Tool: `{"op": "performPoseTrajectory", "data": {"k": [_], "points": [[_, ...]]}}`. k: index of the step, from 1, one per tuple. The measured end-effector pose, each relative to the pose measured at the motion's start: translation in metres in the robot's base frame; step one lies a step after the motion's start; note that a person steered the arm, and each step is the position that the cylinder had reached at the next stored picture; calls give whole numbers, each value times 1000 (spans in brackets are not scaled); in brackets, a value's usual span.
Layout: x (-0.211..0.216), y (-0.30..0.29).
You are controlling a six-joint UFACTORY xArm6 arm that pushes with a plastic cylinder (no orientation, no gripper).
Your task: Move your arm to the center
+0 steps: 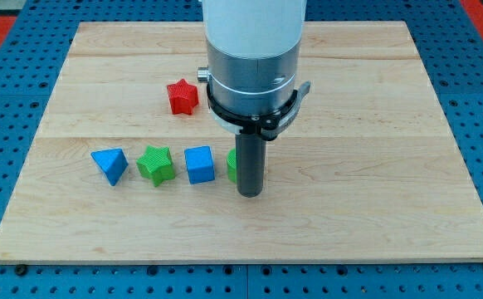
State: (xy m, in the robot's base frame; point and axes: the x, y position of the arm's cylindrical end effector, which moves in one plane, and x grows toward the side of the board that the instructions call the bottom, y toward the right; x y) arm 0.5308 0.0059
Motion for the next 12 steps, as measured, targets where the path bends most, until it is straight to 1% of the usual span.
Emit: {"op": "performPoseTrajectory", "data": {"k": [2,3,4,5,6,7,8,9,12], "points": [[-2,-2],[7,14],[19,58],[16,70],[-10,101],[-69,130],[-145,136],[-168,99],[-151,-75]]}}
